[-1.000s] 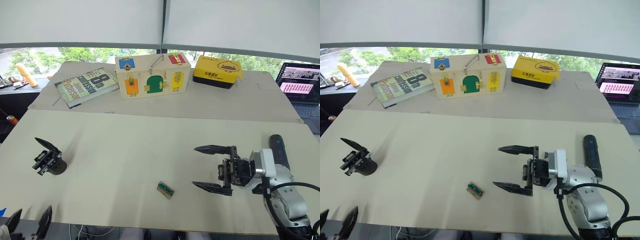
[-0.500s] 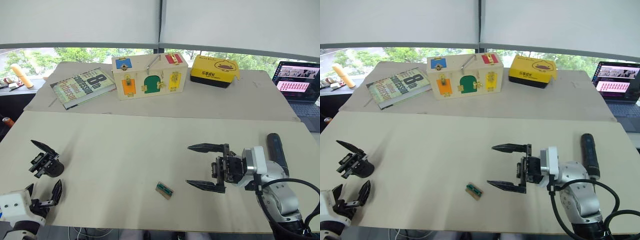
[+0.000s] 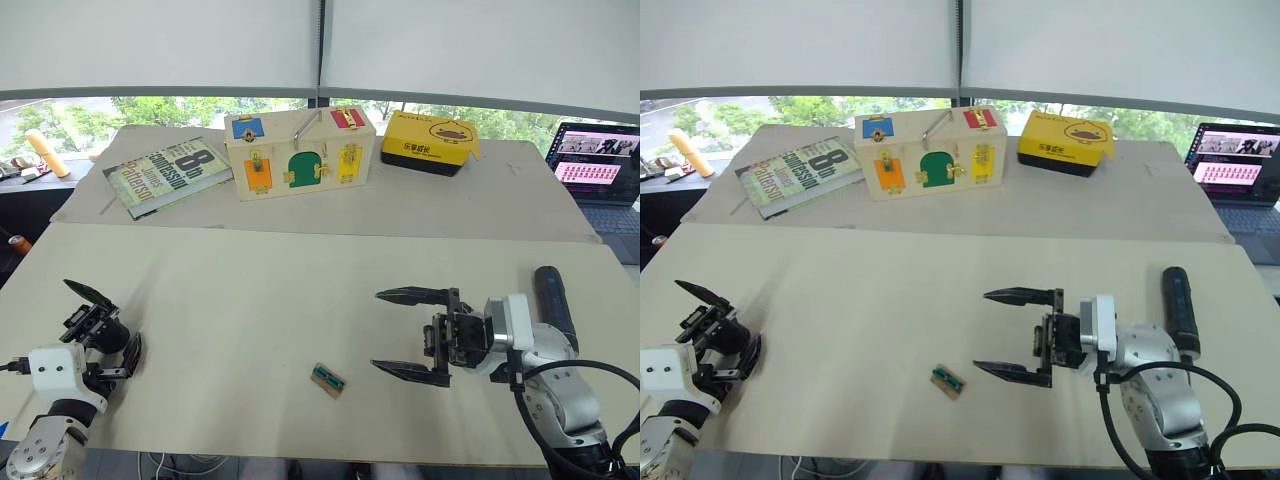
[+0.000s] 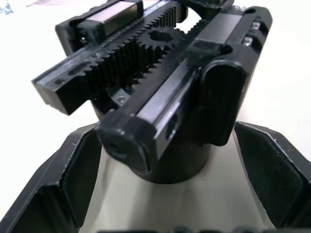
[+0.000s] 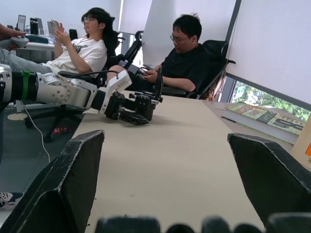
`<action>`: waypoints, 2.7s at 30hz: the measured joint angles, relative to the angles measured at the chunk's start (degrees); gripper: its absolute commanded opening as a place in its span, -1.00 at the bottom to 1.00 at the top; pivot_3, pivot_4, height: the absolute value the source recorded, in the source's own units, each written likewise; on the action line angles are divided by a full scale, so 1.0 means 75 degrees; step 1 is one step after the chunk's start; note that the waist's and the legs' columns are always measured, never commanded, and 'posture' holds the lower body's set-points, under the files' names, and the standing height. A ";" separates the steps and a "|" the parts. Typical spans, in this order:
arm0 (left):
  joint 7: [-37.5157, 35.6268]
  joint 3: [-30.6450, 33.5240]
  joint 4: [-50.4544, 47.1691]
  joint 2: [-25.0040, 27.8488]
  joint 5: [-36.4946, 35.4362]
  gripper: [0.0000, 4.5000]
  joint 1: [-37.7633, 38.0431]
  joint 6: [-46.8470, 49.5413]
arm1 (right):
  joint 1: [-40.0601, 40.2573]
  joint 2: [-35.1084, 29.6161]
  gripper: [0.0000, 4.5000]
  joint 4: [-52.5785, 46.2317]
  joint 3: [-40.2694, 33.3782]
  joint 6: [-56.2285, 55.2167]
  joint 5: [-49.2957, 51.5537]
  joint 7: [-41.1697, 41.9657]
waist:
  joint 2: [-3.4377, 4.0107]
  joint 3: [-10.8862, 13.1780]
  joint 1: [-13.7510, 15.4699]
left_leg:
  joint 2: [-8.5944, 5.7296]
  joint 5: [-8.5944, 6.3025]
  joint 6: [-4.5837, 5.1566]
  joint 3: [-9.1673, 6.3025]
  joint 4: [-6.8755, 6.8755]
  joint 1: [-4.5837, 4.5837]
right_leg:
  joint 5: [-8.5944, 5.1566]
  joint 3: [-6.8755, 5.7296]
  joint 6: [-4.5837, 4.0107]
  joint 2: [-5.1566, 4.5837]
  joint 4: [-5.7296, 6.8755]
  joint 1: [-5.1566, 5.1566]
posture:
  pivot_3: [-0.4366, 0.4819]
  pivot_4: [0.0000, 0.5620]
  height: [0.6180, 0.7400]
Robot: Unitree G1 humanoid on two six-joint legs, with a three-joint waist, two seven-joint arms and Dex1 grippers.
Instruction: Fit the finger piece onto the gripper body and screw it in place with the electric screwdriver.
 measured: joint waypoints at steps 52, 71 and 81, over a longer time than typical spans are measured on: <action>-0.1473 -0.5209 0.0011 -0.0773 0.1621 0.02 -0.2628 -0.0613 | 0.1702 -0.0746 1.00 -0.0216 -0.0874 -0.0655 -0.0105 0.0036 | 0.0025 -0.0012 0.0305 | -0.0007 -0.0001 0.0036 -0.0014 0.0023 0.0000 | 0.0039 -0.0014 0.0013 -0.0022 -0.0024 0.0046 | -0.05 -0.47 1.00; -0.2151 -0.6030 0.0413 -0.0971 0.1796 0.02 -0.3334 -0.0604 | 0.2000 -0.0884 1.00 -0.0593 -0.0881 -0.0395 -0.0084 -0.0115 | 0.0033 -0.0013 0.0297 | -0.0011 -0.0026 0.0079 -0.0022 0.0058 -0.0010 | 0.0053 -0.0016 0.0047 -0.0039 -0.0052 0.0068 | -0.05 -0.47 1.00; -0.2135 -0.6057 0.0414 -0.0889 0.1831 0.02 -0.3410 -0.0347 | 0.2043 -0.0884 1.00 -0.0594 -0.0880 -0.0377 -0.0085 -0.0116 | 0.0037 -0.0015 0.0288 | -0.0011 -0.0028 0.0083 -0.0026 0.0059 -0.0004 | 0.0054 -0.0008 0.0049 -0.0047 -0.0051 0.0076 | -0.05 -0.47 1.00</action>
